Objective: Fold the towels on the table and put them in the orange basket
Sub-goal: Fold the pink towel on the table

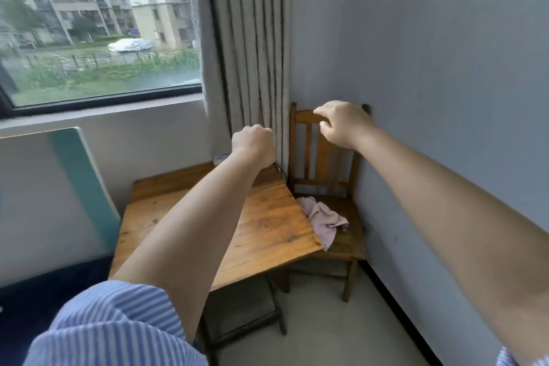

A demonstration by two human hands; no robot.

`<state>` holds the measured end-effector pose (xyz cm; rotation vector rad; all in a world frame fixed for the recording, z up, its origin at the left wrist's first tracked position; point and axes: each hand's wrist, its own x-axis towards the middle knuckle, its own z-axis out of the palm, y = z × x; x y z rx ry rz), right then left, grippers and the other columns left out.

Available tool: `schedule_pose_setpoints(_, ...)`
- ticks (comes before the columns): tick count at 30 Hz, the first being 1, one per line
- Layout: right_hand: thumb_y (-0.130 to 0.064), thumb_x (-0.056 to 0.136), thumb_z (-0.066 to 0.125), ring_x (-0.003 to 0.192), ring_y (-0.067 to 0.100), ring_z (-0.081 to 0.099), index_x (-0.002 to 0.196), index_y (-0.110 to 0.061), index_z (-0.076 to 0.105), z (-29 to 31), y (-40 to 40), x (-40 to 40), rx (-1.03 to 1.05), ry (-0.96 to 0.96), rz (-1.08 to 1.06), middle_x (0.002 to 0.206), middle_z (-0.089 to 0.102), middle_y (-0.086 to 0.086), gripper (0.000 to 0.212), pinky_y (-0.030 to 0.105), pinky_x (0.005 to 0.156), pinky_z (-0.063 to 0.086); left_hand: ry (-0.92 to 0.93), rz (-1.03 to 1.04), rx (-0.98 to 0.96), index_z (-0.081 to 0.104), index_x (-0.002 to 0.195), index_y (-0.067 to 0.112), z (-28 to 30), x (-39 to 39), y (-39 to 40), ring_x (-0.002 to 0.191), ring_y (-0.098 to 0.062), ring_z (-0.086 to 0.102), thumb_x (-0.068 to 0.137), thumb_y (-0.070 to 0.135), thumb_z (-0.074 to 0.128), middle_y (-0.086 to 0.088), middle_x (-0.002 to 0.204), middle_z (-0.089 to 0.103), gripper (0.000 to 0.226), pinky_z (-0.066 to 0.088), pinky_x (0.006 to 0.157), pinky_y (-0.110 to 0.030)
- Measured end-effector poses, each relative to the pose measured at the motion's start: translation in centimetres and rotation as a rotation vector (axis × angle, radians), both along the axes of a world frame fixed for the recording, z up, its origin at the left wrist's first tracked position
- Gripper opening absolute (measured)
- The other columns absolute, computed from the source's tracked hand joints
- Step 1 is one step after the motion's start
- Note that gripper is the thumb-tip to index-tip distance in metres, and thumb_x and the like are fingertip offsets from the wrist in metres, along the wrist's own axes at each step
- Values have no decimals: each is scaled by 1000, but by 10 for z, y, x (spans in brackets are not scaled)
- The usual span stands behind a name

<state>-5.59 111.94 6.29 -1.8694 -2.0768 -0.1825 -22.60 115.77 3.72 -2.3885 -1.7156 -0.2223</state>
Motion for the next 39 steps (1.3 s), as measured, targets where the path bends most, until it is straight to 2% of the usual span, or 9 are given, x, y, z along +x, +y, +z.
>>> schedule_pose_setpoints(9, -12, 92, 39, 122, 29, 47, 131, -11, 48, -78, 112, 112, -102, 73, -117, 136, 49, 11, 39, 35, 95, 42, 62, -102, -69, 54, 117, 7, -54, 110, 125, 107, -31, 54, 93, 17, 42, -13, 116, 57, 29, 38, 69, -34)
schedule_pose_setpoints(14, -13, 94, 37, 126, 29, 44, 133, -11, 46, -131, 203, 148, -209, 104, -172, 141, 44, 11, 40, 39, 100, 41, 58, -136, -147, 55, 117, 8, -101, 150, 231, 105, -30, 55, 92, 15, 43, -12, 116, 57, 28, 39, 67, -33)
schedule_pose_setpoints(19, -12, 94, 38, 125, 28, 45, 133, -10, 46, -205, 303, 182, -340, 150, -180, 139, 46, 10, 40, 37, 100, 41, 115, -165, -317, 51, 120, 8, -171, 197, 338, 108, -32, 53, 94, 19, 42, -13, 120, 54, 30, 40, 68, -35)
schedule_pose_setpoints(23, -11, 93, 40, 116, 29, 50, 125, -6, 53, -277, 343, 202, -469, 177, -170, 129, 53, 13, 35, 41, 95, 46, 142, -175, -484, 50, 119, 8, -240, 222, 380, 106, -32, 54, 94, 20, 42, -13, 118, 53, 29, 39, 67, -35)
schedule_pose_setpoints(28, -14, 94, 40, 124, 25, 43, 134, -12, 45, -391, 382, 224, -649, 184, -192, 139, 44, 8, 40, 36, 100, 41, 110, -44, -740, 46, 127, 8, -358, 252, 408, 116, -31, 51, 94, 17, 42, -13, 127, 50, 35, 46, 80, -36)
schedule_pose_setpoints(30, -13, 93, 39, 124, 25, 43, 134, -14, 44, -442, 396, 231, -732, 171, -180, 139, 44, 7, 41, 36, 99, 42, 117, 44, -814, 41, 133, 9, -410, 261, 418, 117, -28, 51, 92, 15, 45, -11, 130, 50, 41, 47, 81, -34)
schedule_pose_setpoints(34, -17, 93, 39, 119, 25, 46, 134, -18, 43, -524, 416, 238, -823, 131, -129, 136, 45, 7, 41, 34, 93, 41, 142, 164, -864, 48, 127, 8, -489, 267, 433, 116, -25, 53, 92, 19, 49, -10, 128, 53, 37, 48, 79, -31)
schedule_pose_setpoints(36, -22, 94, 42, 128, 26, 38, 139, -18, 35, -554, 422, 236, -830, 133, -120, 144, 36, 6, 46, 36, 101, 36, 94, 221, -835, 52, 121, 8, -518, 265, 440, 115, -26, 54, 91, 19, 48, -10, 125, 55, 32, 47, 79, -30)
schedule_pose_setpoints(39, -24, 94, 44, 135, 27, 30, 141, -21, 31, -592, 433, 230, -809, 118, -113, 150, 28, 4, 49, 38, 108, 31, 88, 365, -823, 52, 123, 7, -553, 260, 450, 121, -25, 51, 96, 14, 40, -10, 131, 52, 31, 47, 89, -33)
